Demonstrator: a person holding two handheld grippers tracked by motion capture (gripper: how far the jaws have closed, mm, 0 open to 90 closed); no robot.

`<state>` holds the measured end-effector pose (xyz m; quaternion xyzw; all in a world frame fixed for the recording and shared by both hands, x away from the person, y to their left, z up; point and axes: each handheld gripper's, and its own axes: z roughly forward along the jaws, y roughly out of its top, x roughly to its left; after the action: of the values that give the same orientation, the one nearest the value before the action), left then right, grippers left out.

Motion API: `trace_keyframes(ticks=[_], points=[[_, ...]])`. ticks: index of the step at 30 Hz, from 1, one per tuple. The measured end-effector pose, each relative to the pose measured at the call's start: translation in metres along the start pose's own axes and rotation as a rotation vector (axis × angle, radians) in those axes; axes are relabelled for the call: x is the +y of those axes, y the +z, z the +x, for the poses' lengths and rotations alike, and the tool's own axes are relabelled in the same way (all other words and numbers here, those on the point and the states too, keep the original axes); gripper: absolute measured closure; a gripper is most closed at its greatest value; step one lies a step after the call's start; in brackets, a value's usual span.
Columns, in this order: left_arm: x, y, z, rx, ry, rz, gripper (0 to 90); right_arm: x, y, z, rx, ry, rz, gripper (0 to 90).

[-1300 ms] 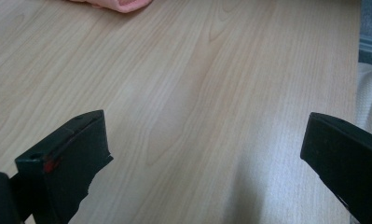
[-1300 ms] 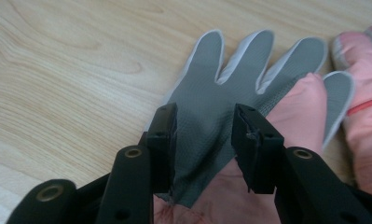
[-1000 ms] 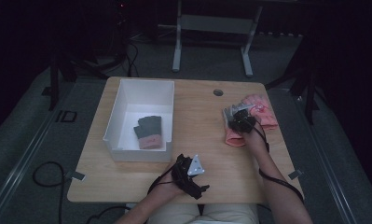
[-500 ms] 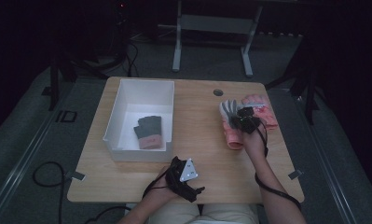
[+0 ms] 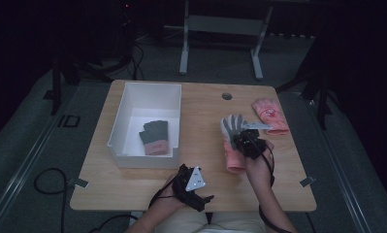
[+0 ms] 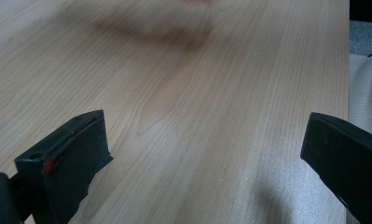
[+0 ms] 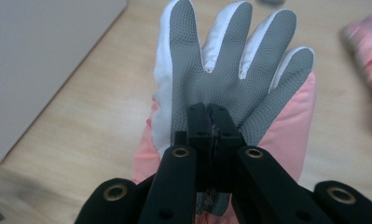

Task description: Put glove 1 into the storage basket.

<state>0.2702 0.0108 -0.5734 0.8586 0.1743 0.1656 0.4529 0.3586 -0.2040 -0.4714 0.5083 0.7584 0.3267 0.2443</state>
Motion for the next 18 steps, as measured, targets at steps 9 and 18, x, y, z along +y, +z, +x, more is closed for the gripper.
trace_keyframes(ticks=[9,18], points=[[-0.004,0.002,-0.002,-0.014,0.007,0.004,0.6,-0.025,0.044,0.027,0.025,-0.031,0.112,88.8],[-0.004,0.0,0.0,-0.019,-0.008,-0.013,0.6,-0.036,0.062,0.035,0.028,-0.041,0.131,85.2]])
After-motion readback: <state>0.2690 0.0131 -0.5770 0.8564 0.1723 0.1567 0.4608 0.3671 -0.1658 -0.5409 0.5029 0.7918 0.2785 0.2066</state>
